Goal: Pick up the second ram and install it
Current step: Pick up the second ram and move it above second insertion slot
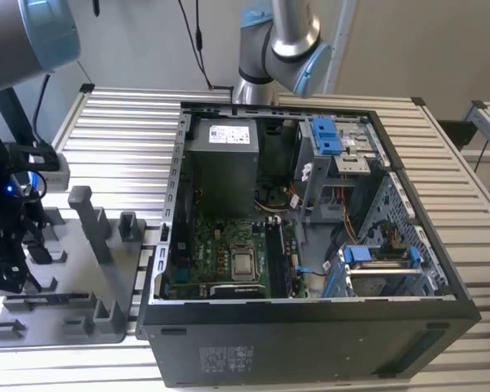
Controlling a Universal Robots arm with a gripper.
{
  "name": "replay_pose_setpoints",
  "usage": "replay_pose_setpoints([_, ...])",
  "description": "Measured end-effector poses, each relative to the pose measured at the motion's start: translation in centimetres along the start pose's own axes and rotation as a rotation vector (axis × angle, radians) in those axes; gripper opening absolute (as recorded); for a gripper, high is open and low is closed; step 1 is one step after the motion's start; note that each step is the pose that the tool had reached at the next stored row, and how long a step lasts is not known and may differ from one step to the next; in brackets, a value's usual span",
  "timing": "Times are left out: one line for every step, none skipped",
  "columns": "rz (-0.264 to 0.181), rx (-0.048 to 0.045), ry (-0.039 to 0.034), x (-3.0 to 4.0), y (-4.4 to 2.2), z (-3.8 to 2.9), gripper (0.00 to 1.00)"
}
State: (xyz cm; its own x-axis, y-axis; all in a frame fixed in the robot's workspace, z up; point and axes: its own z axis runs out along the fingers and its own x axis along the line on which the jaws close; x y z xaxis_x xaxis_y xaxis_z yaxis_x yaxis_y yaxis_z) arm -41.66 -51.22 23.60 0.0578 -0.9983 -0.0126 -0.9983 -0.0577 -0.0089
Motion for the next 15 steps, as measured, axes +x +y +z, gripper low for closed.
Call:
replay_pose_setpoints([0.000,0.0000,0.0002,0.00,0.02,0.17,0.48])
replay_pose_setpoints([0.000,0.0001,0.0002,0.00,0.03,0.33,0.48])
replay_pose_setpoints([0.000,0.0000,0.0003,0.01,0.04,0.49,0.48])
replay_pose_setpoints([-0.001,-0.0001,0.0005,0.01,0.05,0.66,0.48])
replay_pose_setpoints([-0.001,0.0000,0.0005,0.01,0.06,0.82,0.48])
replay_pose_setpoints([-0.002,0.0001,0.0005,0.01,0.06,0.98,0.48])
replay_pose_setpoints([-0.002,0.0000,0.0006,0.01,0.07,1.13,0.48])
replay_pose_setpoints([-0.003,0.0000,0.0006,0.02,0.07,1.27,0.48])
replay_pose_setpoints([-0.003,-0.0001,0.0006,0.03,0.08,1.42,0.48])
replay_pose_setpoints([-0.003,0.0000,0.0005,0.04,0.08,1.57,0.48])
replay_pose_setpoints([-0.004,0.0000,0.0006,0.06,0.08,1.71,0.48])
replay_pose_setpoints([-0.004,-0.0001,0.0005,0.07,0.08,1.85,0.48])
replay_pose_setpoints([-0.004,0.0000,0.0004,0.09,0.08,1.98,0.48])
replay_pose_setpoints([-0.004,0.0000,0.0005,0.10,0.08,2.11,0.48])
replay_pose_setpoints([-0.004,-0.0001,0.0005,0.11,0.08,2.24,0.48])
